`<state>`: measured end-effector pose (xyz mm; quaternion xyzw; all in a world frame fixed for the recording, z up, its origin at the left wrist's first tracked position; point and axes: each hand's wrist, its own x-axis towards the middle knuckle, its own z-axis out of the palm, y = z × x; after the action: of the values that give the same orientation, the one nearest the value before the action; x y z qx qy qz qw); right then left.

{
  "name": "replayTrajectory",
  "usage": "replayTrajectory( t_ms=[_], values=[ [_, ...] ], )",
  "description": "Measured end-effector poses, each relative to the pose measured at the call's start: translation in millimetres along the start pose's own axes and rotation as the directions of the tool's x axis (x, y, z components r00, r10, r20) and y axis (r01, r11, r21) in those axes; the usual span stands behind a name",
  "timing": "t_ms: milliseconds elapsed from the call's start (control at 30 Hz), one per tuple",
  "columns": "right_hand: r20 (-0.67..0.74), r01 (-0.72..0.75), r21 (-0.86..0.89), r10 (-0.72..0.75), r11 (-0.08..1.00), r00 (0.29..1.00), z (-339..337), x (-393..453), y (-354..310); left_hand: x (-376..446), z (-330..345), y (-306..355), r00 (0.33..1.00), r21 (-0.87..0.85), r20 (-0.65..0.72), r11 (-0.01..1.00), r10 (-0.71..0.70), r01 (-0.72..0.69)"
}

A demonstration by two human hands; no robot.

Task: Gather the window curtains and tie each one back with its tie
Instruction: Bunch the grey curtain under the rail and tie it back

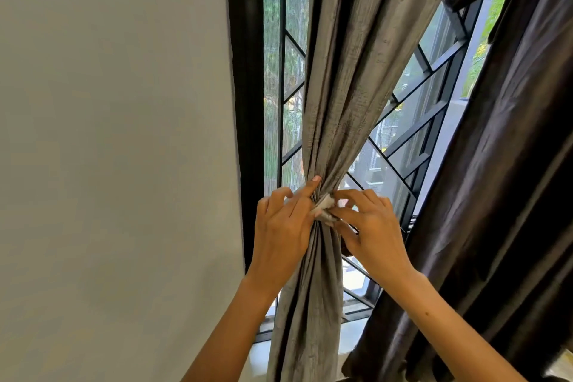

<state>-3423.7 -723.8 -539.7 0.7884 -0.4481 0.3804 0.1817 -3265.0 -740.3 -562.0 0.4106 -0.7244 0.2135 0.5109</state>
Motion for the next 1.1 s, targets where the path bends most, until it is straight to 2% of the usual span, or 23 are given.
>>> replayTrajectory(
  t_ms=[67,267,400,567,633,733,800,900,1000,1100],
  values=[
    [-0.001,0.004,0.036,-0.004,0.999,1.0,0,-1,1,1,0,2,1.0,-0.017,-0.004,1.0,-0.013,0.013],
    [0.153,-0.011,0.145,-0.012,0.989,0.988,-8,3,8,4,-1,2,0.999,-0.053,-0.012,0.998,-0.039,0.038],
    [0.147,-0.039,0.156,0.015,0.987,0.989,-6,4,6,5,2,2,0.997,-0.081,0.003,0.994,-0.072,0.072],
    [0.113,-0.032,0.119,0.019,0.992,0.993,-4,1,5,6,2,0,0.999,-0.062,0.002,0.997,-0.052,0.052],
    [0.166,-0.052,0.099,0.035,0.994,0.986,-6,3,4,6,1,0,0.999,-0.052,0.006,0.998,-0.039,0.039],
    [0.277,-0.05,-0.041,0.06,0.998,0.959,-4,5,5,5,1,5,1.0,-0.062,0.005,0.998,-0.024,0.024],
    [0.236,-0.056,-0.007,0.056,0.998,0.97,-3,2,5,4,1,9,0.999,-0.074,0.005,0.997,-0.037,0.038],
    [-0.006,-0.1,0.213,0.103,0.972,0.995,2,-13,4,3,1,8,0.995,-0.123,-0.017,0.988,-0.097,0.095],
    [-0.231,-0.146,0.383,0.247,0.912,0.941,7,-23,2,-2,2,8,0.991,-0.187,-0.062,0.977,-0.119,0.106],
    [-0.249,-0.154,0.45,0.289,0.88,0.924,4,-22,3,-10,5,12,0.986,-0.149,-0.15,0.987,-0.076,0.054]
  ],
)
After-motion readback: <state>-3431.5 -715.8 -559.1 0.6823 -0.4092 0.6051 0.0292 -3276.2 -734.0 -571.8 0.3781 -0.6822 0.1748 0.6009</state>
